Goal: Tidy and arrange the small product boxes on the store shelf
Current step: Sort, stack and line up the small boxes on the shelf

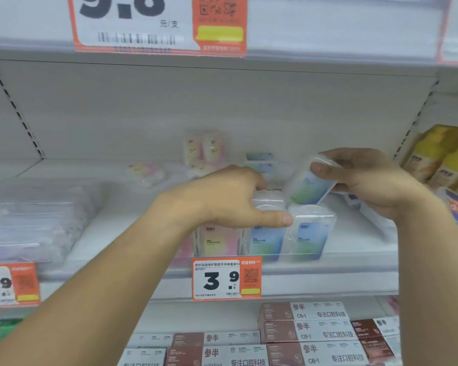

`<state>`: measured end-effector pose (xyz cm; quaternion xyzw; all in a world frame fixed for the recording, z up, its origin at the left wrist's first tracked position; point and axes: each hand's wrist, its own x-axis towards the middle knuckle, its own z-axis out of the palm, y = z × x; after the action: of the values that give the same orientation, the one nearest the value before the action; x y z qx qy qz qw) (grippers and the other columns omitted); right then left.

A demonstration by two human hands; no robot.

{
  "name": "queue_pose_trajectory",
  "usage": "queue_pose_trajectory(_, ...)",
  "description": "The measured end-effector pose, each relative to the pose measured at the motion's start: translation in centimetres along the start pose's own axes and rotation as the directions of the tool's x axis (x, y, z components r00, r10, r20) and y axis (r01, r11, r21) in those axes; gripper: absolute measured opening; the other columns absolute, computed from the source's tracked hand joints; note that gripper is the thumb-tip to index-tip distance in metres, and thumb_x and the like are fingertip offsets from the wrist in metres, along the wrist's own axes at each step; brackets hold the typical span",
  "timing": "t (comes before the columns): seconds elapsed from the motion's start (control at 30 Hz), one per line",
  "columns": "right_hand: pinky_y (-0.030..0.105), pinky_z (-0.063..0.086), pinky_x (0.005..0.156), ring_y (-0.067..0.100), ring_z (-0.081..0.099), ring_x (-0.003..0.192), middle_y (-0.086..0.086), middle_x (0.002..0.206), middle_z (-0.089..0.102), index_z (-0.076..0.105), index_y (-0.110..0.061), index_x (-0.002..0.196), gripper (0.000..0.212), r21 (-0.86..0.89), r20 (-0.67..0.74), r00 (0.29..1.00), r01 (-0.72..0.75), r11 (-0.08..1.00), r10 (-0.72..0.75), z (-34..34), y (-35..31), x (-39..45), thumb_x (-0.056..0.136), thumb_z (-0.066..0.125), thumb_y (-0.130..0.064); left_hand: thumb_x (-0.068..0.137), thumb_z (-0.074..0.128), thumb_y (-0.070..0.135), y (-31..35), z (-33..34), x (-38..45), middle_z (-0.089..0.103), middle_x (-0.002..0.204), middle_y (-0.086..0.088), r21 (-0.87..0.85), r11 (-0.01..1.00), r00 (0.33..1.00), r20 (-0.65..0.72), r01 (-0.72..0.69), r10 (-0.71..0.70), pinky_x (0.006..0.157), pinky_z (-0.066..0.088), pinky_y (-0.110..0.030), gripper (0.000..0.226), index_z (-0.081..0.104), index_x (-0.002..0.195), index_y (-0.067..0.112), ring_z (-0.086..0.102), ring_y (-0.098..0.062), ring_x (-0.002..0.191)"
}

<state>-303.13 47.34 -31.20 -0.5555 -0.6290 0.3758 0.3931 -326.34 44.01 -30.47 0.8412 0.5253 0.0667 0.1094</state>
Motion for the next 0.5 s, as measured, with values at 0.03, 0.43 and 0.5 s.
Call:
queue_pose_trajectory(0.03,0.019,0.057,0.073,0.022,0.072,0.092,0.005,0.100,0.076,0.071,-0.012,0.107,0.025,-0.022,0.073,0.997,-0.013,1.000,0.015,-0.2,0.3,0.1,0.084,0.073,-0.023,0.073,0.056,0.076,0.0,-0.1,0.0,0.066,0.112,0.005,-0.007,1.000,1.000,0.004,0.003,-0.003,0.088,0.051,-0.031,0.073,0.060,0.123,0.023,0.061,-0.015,0.098)
queue_pose_trajectory(0.43,0.035,0.051,0.091,0.024,0.066,0.112,0.003,0.112,0.074,0.069,-0.015,0.114,0.045,-0.145,0.435,0.886,-0.110,0.983,0.164,1.0,1.3,-0.2,0.084,0.062,-0.047,0.077,0.057,0.070,0.5,-0.1,0.1,0.065,0.107,0.011,-0.072,0.997,0.999,0.031,-0.031,0.033,0.085,0.049,-0.027,0.052,0.058,0.112,0.031,0.059,-0.009,0.095)
queue_pose_trajectory(0.5,0.042,0.051,0.098,0.027,0.066,0.113,0.006,0.113,0.074,0.069,-0.013,0.115,0.052,-0.142,0.459,0.871,-0.122,0.982,0.175,0.9,1.2,-0.3,0.078,0.065,-0.050,0.078,0.057,0.069,0.3,-0.2,0.1,0.064,0.101,0.016,-0.099,0.994,0.998,0.046,-0.042,0.047,0.082,0.049,-0.023,0.044,0.056,0.107,0.036,0.059,-0.005,0.092)
